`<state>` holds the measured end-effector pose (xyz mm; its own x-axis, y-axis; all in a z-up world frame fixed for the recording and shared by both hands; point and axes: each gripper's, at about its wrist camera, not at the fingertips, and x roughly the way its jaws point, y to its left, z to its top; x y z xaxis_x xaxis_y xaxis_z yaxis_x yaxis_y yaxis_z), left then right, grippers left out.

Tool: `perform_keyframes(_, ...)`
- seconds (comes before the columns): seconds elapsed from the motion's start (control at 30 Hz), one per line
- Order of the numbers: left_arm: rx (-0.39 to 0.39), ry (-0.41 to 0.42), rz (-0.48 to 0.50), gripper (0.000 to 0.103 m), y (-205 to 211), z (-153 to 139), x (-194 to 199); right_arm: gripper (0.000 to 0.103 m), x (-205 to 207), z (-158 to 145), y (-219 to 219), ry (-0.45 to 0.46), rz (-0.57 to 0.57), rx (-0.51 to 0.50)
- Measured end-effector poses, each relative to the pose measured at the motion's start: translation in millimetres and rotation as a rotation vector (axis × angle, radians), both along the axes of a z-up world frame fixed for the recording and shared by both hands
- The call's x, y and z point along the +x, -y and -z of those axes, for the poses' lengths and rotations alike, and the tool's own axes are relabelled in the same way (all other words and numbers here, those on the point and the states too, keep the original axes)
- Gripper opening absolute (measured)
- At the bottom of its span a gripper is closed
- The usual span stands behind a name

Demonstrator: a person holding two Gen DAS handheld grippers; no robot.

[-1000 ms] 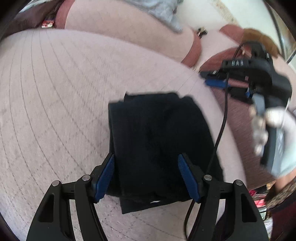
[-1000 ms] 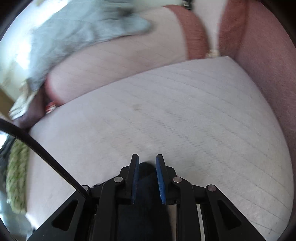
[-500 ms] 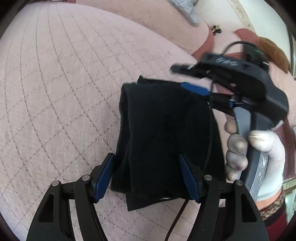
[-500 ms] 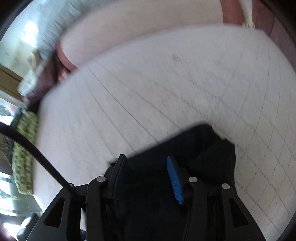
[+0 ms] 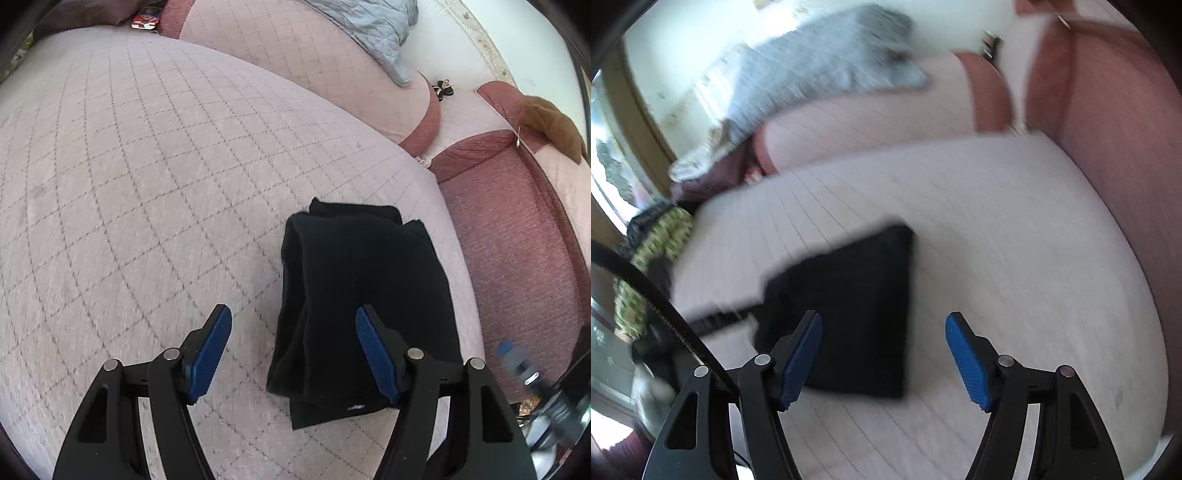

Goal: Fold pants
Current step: 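Release the bundle with both grippers and lift them away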

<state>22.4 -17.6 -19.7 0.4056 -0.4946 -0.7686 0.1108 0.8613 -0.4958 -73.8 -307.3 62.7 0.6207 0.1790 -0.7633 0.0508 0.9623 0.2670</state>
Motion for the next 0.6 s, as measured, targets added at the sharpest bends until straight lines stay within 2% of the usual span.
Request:
perform_keyframes(0.03, 0.006, 0.004, 0.001, 0.068, 2, 0, -6, 0.072, -12, 15, 7, -0.041, 0.022, -0.007)
perform_keyframes(0.1, 0.038, 0.027, 0.007, 0.068, 4, -1, -16, 0.046, -20, 35, 15, -0.087, 0.037, 0.033)
perform_keyframes(0.13, 0.052, 0.038, 0.009, 0.068, 4, -2, -21, 0.024, -21, 44, 18, -0.103, 0.048, 0.085)
perform_keyframes(0.17, 0.075, 0.057, 0.015, 0.068, 6, -4, -26, 0.021, -25, 50, 24, -0.104, 0.069, 0.141)
perform_keyframes(0.27, 0.126, 0.096, 0.024, 0.068, 9, -6, -38, 0.021, -28, 56, 32, -0.041, 0.127, 0.245)
perform_keyframes(0.4, 0.137, 0.1, 0.014, 0.068, 3, -5, -41, 0.021, -20, 56, 21, -0.015, 0.126, 0.262)
perform_keyframes(0.5, 0.122, 0.088, -0.001, 0.068, -3, -5, -36, 0.023, -13, 50, 0, 0.005, 0.118, 0.118)
perform_keyframes(0.57, 0.111, 0.079, -0.006, 0.068, -6, -4, -33, 0.041, -12, 50, -10, -0.024, 0.112, -0.014)
perform_keyframes(0.6, 0.106, 0.076, -0.007, 0.068, -7, -4, -32, 0.045, -12, 50, -12, -0.03, 0.108, -0.044)
